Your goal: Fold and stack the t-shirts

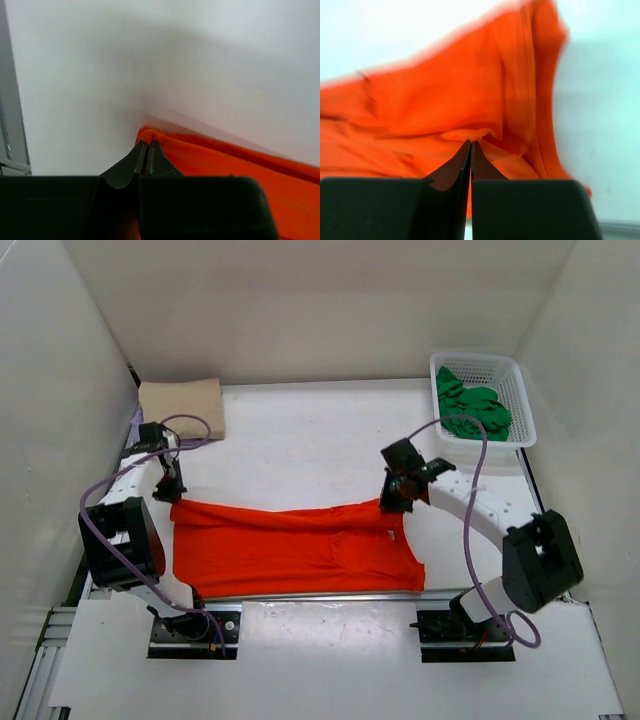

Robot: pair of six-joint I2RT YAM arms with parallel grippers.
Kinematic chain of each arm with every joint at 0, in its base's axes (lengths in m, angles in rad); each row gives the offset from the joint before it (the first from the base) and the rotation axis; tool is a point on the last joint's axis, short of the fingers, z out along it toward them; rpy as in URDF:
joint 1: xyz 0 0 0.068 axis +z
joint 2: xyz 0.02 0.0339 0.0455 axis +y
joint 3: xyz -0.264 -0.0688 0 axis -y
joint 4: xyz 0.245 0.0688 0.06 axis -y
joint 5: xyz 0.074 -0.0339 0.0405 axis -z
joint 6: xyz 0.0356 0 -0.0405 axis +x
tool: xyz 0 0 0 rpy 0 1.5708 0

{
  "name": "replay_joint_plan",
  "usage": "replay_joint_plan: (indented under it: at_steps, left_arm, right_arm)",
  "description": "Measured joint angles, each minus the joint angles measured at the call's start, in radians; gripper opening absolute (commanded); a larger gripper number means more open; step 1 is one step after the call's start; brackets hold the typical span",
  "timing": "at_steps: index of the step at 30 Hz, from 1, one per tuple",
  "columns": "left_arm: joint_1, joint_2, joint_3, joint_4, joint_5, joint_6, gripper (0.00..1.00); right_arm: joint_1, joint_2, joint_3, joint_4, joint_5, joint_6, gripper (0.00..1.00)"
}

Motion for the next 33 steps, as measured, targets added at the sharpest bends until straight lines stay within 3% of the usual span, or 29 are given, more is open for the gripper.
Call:
replay_joint_plan:
  at_steps: [4,8,22,33]
  left_arm:
    - [-0.010,0.043,0.122,0.020,0.000,0.000,0.10]
    - [-0.014,0.046,0.155,0.040,0.000,0.000,0.10]
    - [-0.014,-0.092,-0.099,0.040,0.001,0.000,0.11]
    - [-0.013,-0.115,-0.232,0.038,-0.001,0.000,0.18]
  right_arm:
    - [-0.055,0.130,0.219,0.003,0.008,-0.036,0.00]
    - [-0.074,0.157,0.276,0.005,0.013,-0.052,0.00]
    - [0.010,-0.128,-0.085,-0.027,0.024,0.012,0.00]
    - [0.055,-0.126,-0.187,0.017,0.002,0.074,0.00]
